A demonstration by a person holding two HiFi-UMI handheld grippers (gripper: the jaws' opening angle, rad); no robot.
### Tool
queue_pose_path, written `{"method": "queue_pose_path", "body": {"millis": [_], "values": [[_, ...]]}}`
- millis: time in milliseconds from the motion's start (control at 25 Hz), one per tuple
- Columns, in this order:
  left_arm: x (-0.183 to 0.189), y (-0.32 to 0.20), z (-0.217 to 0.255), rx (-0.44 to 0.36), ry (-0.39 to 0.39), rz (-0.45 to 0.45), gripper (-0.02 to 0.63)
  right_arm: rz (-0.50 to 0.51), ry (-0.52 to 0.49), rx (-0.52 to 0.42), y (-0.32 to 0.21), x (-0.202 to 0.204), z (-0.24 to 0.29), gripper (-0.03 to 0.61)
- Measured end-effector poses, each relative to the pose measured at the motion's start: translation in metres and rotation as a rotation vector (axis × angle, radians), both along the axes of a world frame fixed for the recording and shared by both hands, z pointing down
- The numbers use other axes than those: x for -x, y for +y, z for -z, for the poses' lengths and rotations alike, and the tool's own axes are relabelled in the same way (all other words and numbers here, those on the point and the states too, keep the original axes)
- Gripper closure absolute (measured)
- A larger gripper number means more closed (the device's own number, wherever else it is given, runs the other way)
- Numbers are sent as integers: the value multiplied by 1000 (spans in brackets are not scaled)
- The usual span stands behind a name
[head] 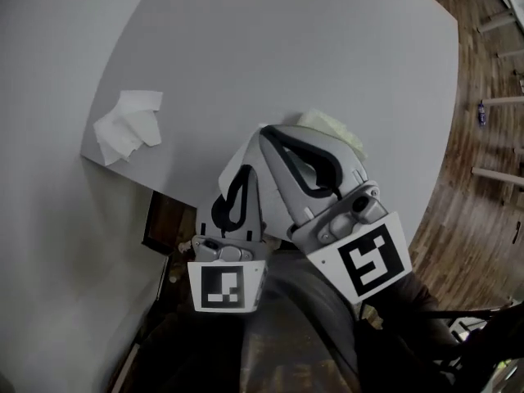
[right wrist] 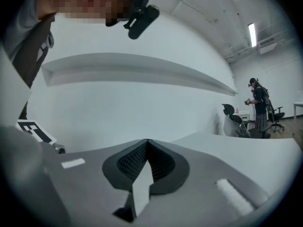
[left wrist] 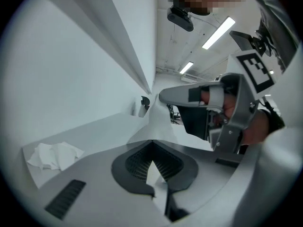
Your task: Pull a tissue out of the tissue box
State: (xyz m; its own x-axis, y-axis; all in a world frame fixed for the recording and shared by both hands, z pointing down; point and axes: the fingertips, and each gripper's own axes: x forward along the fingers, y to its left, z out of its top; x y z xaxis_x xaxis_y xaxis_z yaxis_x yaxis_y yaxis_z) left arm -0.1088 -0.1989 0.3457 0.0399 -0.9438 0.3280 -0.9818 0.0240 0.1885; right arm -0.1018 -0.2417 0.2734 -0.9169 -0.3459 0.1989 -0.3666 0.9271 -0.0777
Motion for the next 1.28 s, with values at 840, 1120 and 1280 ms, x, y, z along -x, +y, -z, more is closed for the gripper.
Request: {"method": "queue_pose_path", "body": {"millis": [840,1120,1280], "values": [[305,110,-1,10,-6,316,615,100,-72,-152,46,319,-13,575],[307,121,-11,22,-24,309,615,160,140,-46,90,304,-135,575],[307,124,-5,11,-40,274,615,177,189,81,112,304,-169,548]]}}
